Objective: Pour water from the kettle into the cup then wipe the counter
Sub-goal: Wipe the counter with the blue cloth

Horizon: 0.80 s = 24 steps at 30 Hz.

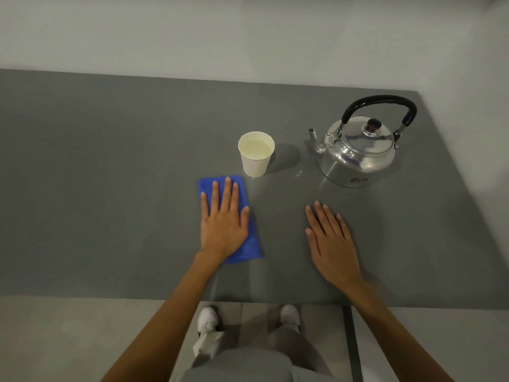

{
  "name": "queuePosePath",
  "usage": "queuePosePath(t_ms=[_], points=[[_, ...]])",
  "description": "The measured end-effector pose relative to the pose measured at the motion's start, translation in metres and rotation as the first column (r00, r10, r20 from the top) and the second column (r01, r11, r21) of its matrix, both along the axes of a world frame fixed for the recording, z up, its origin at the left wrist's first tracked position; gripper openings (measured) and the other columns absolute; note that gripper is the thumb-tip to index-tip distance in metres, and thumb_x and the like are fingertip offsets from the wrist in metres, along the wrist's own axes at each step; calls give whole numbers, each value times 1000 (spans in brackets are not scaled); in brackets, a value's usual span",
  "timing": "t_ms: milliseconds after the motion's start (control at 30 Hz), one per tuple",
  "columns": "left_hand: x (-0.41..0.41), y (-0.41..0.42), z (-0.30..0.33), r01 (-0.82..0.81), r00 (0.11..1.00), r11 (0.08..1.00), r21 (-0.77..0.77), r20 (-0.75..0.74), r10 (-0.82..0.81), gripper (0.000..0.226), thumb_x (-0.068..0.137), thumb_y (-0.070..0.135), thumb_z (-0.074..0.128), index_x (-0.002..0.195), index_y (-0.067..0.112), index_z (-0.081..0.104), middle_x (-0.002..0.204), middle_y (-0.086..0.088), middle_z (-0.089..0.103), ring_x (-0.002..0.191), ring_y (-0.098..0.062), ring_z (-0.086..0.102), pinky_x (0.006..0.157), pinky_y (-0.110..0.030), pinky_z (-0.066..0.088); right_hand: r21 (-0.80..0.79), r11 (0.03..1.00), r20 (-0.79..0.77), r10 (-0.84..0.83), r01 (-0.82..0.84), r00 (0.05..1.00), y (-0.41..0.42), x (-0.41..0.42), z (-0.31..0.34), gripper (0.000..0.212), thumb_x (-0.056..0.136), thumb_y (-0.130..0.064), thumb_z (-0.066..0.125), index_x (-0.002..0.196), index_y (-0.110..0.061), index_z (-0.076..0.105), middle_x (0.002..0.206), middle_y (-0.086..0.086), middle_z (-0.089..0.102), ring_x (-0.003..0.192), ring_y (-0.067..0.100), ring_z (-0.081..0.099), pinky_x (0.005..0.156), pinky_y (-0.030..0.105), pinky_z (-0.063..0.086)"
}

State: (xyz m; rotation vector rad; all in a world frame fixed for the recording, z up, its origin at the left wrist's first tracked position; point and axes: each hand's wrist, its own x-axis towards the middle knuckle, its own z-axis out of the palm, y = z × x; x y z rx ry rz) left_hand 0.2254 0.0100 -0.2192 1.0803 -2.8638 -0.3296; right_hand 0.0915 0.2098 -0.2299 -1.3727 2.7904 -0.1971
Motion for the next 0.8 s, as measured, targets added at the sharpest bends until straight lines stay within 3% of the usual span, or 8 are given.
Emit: queuePosePath(t_ms=[200, 333, 533, 800], points=[[9, 56, -4, 284, 959, 959, 15, 6, -284, 62, 96, 51, 17, 149, 20, 7, 159, 0, 5, 146, -25, -8, 119, -51, -1, -21, 1000, 9, 14, -14, 1000, 1, 0, 2, 55, 97, -37, 14, 147, -15, 21, 155, 8, 25, 143, 20, 16, 117, 42, 17], [50, 55, -7, 349, 937, 937, 5, -7, -349, 61, 97, 53, 19, 149, 24, 11, 159, 4, 4, 146, -19, -5, 118, -46, -4, -33, 999, 28, 14, -13, 999, 2, 0, 2, 54, 97, -38, 13, 146, -16, 16, 155, 7, 22, 143, 18, 13, 117, 42, 15], [105, 37, -4, 328, 945, 945, 18, 4, -328, 60, 96, 52, 20, 149, 25, 10, 158, 3, 10, 146, -18, -2, 117, -43, -1, -30, 1000, 28, 9, -9, 1000, 2, 0, 1, 54, 97, -37, 13, 147, -18, 17, 155, 5, 22, 144, 17, 13, 118, 41, 15], [116, -49, 4, 129, 992, 991, 45, -11, -128, 66, 90, 59, 13, 148, 27, 9, 159, 4, 5, 146, -18, -5, 119, -43, -1, 0, 1000, 17, 11, -11, 1000, 1, 0, -1, 54, 98, -38, 11, 148, -18, 14, 156, 4, 17, 145, 18, 10, 118, 41, 13]])
